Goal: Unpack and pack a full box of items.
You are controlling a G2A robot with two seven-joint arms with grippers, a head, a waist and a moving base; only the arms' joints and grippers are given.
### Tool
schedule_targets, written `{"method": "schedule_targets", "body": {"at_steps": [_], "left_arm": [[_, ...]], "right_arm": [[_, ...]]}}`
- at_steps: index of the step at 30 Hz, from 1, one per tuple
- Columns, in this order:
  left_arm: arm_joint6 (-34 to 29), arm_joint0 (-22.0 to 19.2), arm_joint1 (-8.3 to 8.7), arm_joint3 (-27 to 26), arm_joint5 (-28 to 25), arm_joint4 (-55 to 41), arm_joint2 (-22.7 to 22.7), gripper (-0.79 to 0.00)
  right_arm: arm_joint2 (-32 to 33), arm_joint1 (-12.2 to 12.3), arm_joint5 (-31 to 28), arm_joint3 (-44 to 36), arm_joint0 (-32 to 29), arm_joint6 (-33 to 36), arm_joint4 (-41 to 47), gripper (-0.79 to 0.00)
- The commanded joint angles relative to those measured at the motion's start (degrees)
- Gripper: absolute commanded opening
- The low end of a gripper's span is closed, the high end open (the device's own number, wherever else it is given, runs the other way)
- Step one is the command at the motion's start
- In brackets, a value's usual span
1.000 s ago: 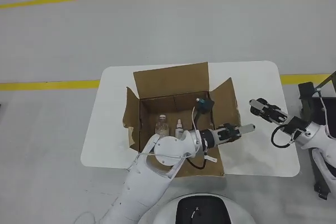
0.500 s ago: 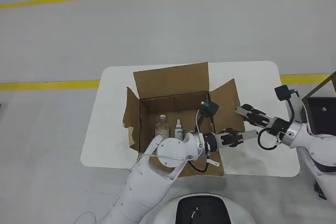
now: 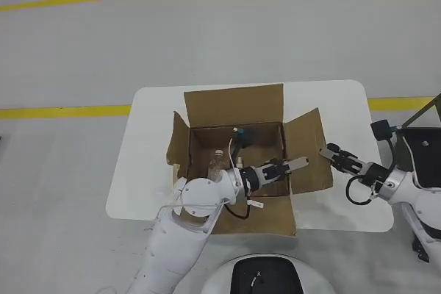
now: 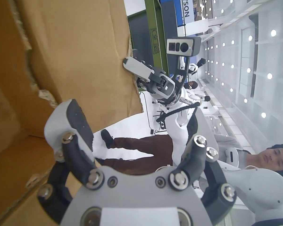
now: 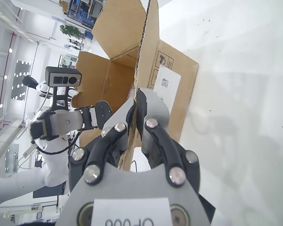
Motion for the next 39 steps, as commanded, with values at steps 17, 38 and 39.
{"method": "schedule_targets", "body": {"at_steps": [17,38,39], "left_arm": [[-5.0,1.3,1.82,-6.7,1.2,8.7,-3.1,0.0],[-6.2,2.3,3.12,-8.0,2.5,19.2,-2.8,0.0],[-6.3,2.3,3.16,-8.1,2.6,19.7,-2.7,0.0]], "right_arm": [[5.5,0.4,-0.7,-1.9,-5.9,0.8,2.2,-0.785],[3.4,0.4,-2.0,3.1,-7.7,1.6,0.2,-0.785],[3.4,0.4,-2.0,3.2,-7.7,1.6,0.3,-0.573]]}}
